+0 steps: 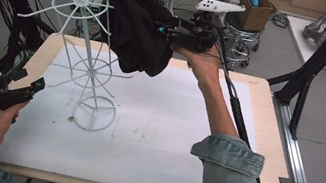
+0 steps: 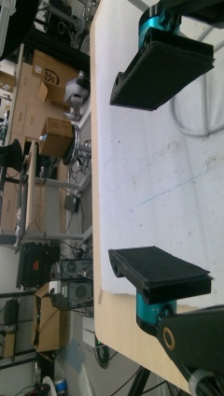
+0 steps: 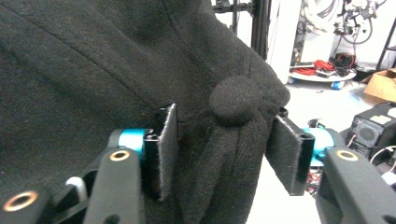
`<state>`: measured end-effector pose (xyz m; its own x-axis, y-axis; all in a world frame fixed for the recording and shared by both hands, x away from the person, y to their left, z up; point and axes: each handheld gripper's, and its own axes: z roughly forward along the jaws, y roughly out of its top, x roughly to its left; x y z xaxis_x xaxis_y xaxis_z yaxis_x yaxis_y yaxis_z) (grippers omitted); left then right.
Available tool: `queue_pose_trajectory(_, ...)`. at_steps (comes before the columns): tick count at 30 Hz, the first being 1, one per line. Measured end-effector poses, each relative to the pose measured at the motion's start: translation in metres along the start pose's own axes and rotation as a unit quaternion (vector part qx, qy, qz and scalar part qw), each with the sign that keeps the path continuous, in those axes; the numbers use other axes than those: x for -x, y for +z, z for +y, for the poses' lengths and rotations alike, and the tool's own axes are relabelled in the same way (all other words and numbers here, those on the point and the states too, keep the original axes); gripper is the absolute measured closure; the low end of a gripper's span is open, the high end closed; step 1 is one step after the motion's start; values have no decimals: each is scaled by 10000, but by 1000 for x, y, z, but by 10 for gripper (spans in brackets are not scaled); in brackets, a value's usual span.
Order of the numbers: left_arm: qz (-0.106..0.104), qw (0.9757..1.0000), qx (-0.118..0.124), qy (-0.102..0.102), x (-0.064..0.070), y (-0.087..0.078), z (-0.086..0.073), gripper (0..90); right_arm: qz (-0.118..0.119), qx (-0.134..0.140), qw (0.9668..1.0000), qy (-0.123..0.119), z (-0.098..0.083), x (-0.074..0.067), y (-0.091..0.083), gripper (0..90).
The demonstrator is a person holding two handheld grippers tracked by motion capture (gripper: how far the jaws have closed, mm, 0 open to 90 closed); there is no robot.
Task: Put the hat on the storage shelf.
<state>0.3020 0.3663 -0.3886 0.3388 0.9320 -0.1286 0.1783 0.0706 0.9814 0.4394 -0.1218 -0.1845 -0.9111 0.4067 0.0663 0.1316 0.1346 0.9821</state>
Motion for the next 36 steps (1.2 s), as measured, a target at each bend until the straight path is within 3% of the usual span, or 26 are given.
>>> queue_pose_trajectory(22, -20, 10000, 5, -16, 1, 2, 0, 220, 13, -26, 9999, 161, -7, 4, -10, 379)
queue_pose_trajectory(27, -34, 10000, -19, 5, 2, 3, 0, 220, -48, -7, 9998, 172, -5, 3, -13, 326)
queue_pose_trajectory(36, -49, 10000, -33, -10, 3, 6, -1, 220, -155, 109, 9997, 180, -7, 6, -27, 324)
